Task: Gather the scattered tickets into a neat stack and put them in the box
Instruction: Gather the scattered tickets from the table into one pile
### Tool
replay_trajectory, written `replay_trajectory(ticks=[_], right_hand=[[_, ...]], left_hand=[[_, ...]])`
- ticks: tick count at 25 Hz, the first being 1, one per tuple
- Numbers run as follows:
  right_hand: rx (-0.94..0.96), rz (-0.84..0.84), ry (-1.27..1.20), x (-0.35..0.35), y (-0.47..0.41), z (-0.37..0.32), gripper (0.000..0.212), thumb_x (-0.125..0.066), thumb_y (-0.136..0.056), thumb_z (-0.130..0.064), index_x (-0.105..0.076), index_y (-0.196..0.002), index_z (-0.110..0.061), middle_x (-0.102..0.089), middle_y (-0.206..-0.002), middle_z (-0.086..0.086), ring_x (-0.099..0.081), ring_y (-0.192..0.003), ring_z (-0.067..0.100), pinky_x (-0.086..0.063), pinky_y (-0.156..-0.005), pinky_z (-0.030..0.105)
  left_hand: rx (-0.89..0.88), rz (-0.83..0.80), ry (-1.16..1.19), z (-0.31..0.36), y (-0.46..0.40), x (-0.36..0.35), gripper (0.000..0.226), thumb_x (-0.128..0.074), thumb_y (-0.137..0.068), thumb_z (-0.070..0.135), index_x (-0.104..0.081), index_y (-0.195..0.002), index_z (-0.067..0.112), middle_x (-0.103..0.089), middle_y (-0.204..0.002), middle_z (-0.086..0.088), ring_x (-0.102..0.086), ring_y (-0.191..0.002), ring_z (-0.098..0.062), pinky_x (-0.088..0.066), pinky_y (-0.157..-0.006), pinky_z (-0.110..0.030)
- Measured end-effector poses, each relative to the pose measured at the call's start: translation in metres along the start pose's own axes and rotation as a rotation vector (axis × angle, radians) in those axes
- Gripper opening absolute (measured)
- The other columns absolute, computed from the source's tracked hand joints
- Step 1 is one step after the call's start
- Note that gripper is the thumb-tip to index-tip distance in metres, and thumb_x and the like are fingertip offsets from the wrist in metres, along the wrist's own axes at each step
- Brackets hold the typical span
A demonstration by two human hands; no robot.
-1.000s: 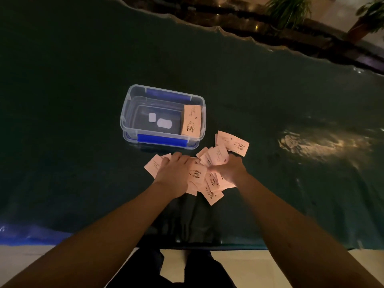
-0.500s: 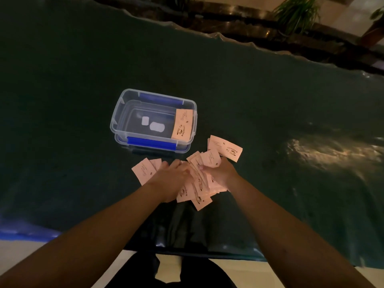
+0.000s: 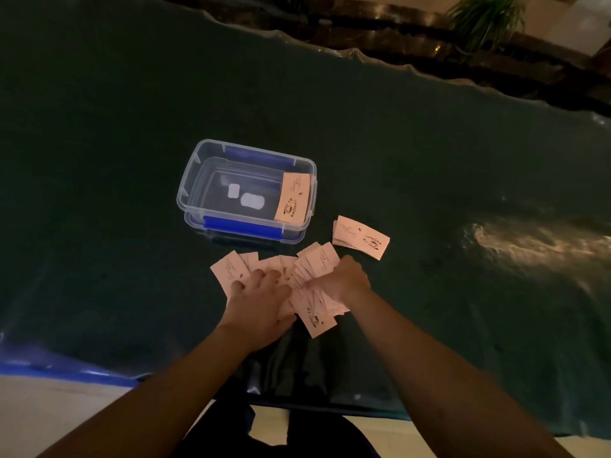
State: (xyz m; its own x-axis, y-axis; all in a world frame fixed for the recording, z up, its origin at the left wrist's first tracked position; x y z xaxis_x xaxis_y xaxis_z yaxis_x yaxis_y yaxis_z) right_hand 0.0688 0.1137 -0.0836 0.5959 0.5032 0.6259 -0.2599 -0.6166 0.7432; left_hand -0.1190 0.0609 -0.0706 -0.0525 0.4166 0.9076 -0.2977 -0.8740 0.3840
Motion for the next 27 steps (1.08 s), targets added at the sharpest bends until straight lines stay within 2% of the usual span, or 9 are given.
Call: replay_trajectory(ticks=[3, 6, 9, 12, 19, 22, 24, 26, 27], right_hand=[[-0.021, -0.048, -0.027, -0.005, 0.004, -0.001, 0.101, -0.096, -0.069, -0.052, -0.046, -0.15, -0.017, -0.058, -0.147, 0.009, -0.061, -0.13, 0.029, -0.058, -0.091, 0.04], [-0.039, -0.066, -0.083, -0.013, 0.009, 0.003, 0.097, -0.096, -0.07, -0.049, -0.049, -0.149, -0.018, -0.06, -0.143, 0.008, -0.062, -0.126, 0.027, -0.052, -0.076, 0.035], [-0.034, -0.055, -0.144, -0.017, 0.013, 0.009, 0.095, -0.097, -0.069, -0.047, -0.05, -0.147, -0.019, -0.06, -0.143, 0.006, -0.061, -0.13, 0.026, -0.056, -0.087, 0.039], [-0.033, -0.048, -0.156, -0.023, 0.017, 0.02, 0.095, -0.098, -0.066, -0.048, -0.051, -0.143, -0.021, -0.061, -0.142, 0.004, -0.059, -0.131, 0.026, -0.057, -0.098, 0.044], [-0.053, -0.001, -0.27, -0.039, 0.031, 0.042, 0.087, -0.098, -0.066, -0.044, -0.054, -0.138, -0.02, -0.061, -0.142, 0.003, -0.058, -0.13, 0.024, -0.049, -0.08, 0.037], [-0.034, 0.012, -0.336, -0.038, 0.034, 0.046, 0.079, -0.098, -0.068, -0.039, -0.056, -0.133, -0.02, -0.063, -0.14, 0.003, -0.058, -0.129, 0.024, -0.053, -0.086, 0.04], [-0.006, 0.02, -0.394, -0.034, 0.035, 0.044, 0.081, -0.098, -0.068, -0.035, -0.057, -0.136, -0.019, -0.063, -0.142, 0.003, -0.058, -0.133, 0.025, -0.056, -0.097, 0.046], [0.029, 0.007, -0.459, -0.031, 0.036, 0.04, 0.085, -0.098, -0.069, -0.031, -0.056, -0.142, -0.02, -0.062, -0.146, 0.003, -0.056, -0.138, 0.026, -0.054, -0.108, 0.053], [0.046, -0.009, -0.488, -0.03, 0.037, 0.037, 0.085, -0.099, -0.07, -0.028, -0.056, -0.143, -0.021, -0.063, -0.146, 0.003, -0.055, -0.139, 0.026, -0.052, -0.11, 0.055]], left_hand=[[0.092, 0.004, -0.035, -0.018, 0.001, 0.0, 0.064, -0.051, -0.087, 0.072, -0.057, -0.136, 0.031, -0.049, -0.151, -0.003, -0.045, -0.136, -0.03, -0.045, -0.103, -0.057], [0.124, 0.012, -0.052, -0.025, 0.001, 0.001, 0.067, -0.054, -0.083, 0.075, -0.06, -0.132, 0.029, -0.054, -0.141, -0.003, -0.049, -0.128, -0.027, -0.046, -0.102, -0.053], [0.128, 0.017, -0.038, -0.02, 0.002, 0.0, 0.068, -0.058, -0.081, 0.076, -0.062, -0.128, 0.026, -0.056, -0.131, -0.003, -0.051, -0.12, -0.025, -0.046, -0.1, -0.049], [0.153, 0.007, 0.027, -0.017, 0.001, -0.001, 0.065, -0.062, -0.084, 0.07, -0.061, -0.13, 0.023, -0.056, -0.132, -0.004, -0.051, -0.121, -0.024, -0.045, -0.103, -0.045], [0.19, 0.019, 0.182, -0.016, -0.001, 0.001, 0.057, -0.065, -0.089, 0.056, -0.06, -0.134, 0.023, -0.055, -0.136, -0.005, -0.049, -0.123, -0.024, -0.046, -0.103, -0.043], [0.226, -0.002, 0.387, -0.019, -0.004, -0.003, 0.043, -0.07, -0.088, 0.039, -0.061, -0.127, 0.023, -0.058, -0.131, -0.001, -0.05, -0.118, -0.021, -0.046, -0.099, -0.039], [0.277, -0.02, 0.694, -0.021, -0.003, -0.009, 0.027, -0.071, -0.088, 0.028, -0.059, -0.113, 0.027, -0.064, -0.115, 0.005, -0.058, -0.106, -0.015, -0.047, -0.083, -0.028], [0.313, -0.039, 0.916, -0.02, -0.004, -0.012, 0.025, -0.072, -0.091, 0.025, -0.053, -0.107, 0.032, -0.064, -0.102, 0.012, -0.061, -0.093, -0.006, -0.042, -0.068, -0.02], [0.334, -0.042, 0.969, -0.02, -0.003, -0.011, 0.024, -0.072, -0.092, 0.025, -0.054, -0.107, 0.032, -0.063, -0.1, 0.015, -0.06, -0.089, -0.002, -0.041, -0.066, -0.019]])
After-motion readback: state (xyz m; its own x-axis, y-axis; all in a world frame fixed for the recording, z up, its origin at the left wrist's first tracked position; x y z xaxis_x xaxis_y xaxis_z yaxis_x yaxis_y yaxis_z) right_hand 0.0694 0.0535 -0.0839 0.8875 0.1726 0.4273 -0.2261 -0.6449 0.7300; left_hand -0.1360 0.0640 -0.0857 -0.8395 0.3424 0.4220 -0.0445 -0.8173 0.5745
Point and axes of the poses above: each hand's wrist, its own y-axis away from the middle knuckle, its own x-axis out of the back of the hand, z = x × y, the point moved 9 cm from there along -y, towards the middle knuckle
